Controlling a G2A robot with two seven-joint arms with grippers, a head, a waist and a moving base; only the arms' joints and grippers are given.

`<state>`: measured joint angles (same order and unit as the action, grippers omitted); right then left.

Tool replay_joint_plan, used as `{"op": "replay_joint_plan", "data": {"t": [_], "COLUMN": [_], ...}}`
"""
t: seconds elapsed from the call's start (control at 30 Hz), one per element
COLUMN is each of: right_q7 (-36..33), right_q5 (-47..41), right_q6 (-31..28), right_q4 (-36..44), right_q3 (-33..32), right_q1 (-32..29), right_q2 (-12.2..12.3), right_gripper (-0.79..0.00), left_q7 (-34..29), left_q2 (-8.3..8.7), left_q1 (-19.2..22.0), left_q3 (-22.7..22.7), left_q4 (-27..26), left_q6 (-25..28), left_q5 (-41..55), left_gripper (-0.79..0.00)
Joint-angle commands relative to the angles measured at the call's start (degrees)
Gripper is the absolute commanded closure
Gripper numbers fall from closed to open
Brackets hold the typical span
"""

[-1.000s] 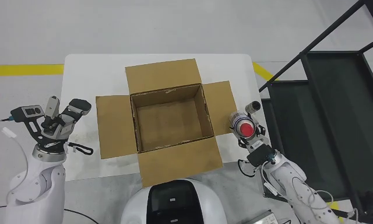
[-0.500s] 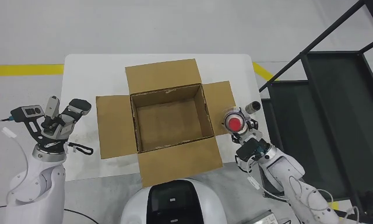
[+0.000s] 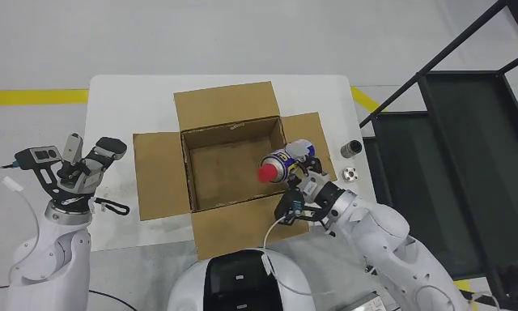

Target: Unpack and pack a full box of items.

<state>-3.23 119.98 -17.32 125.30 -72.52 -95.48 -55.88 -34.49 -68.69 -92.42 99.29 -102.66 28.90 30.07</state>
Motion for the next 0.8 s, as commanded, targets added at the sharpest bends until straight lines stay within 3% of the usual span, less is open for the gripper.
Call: {"op": "replay_joint_plan", "data": {"t": [0.0,0.77], "right_q7": [-2.6,-4.7], "right_q5": [0.5,0.3], "right_q6": [-0.8,-1.6], "right_q4": [-0.4,-1.4], "right_q3": [2.0,3.4], "right_q1": [1.5,3.1], "right_q2": [-0.3,-0.7], "right_gripper": [0.0,0.0], "left_q7": [0.0,0.0], "left_q2": [0.0,0.0], "left_q1": [0.0,0.0], "left_q3": [0.0,0.0], "left_q4": [0.0,0.0], "left_q6": [0.0,0.0], "left_q5": [0.0,0.0], "left_gripper": [-0.785,-0.785]}}
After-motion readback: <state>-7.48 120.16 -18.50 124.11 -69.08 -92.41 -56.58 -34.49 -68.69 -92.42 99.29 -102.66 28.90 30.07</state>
